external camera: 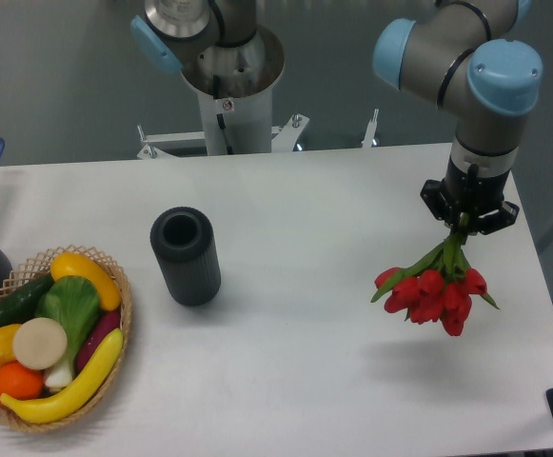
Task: Insert the flowers into the vase
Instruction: 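Carry the red tulip bunch with the gripper toward the dark grey vase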
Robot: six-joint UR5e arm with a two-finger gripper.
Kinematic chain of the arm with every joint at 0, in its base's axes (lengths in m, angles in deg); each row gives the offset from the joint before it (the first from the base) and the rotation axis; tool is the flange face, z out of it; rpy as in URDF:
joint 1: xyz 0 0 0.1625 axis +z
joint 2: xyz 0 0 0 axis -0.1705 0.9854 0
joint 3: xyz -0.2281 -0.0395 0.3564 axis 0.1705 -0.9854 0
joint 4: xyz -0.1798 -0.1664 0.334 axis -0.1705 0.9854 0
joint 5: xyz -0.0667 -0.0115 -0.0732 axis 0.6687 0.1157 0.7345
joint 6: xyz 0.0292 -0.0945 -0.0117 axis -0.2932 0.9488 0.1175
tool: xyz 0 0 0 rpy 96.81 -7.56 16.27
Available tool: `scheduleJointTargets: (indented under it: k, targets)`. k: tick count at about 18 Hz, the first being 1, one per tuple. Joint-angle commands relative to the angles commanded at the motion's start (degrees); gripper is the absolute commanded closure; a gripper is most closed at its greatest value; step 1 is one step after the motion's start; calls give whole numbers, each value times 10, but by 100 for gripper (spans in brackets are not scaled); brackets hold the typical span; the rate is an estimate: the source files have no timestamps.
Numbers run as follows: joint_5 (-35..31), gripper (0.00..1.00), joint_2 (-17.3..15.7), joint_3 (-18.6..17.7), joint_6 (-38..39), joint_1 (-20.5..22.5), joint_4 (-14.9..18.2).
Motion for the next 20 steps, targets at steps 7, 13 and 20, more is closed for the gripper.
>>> scheduleJointTargets:
  k: [7,13,20]
  targets:
    - [10,100,-2,2,13,-13,-1]
    - [78,100,-11,-2,23,-17,-8]
    - [246,100,-47,-70,54,-16,-69]
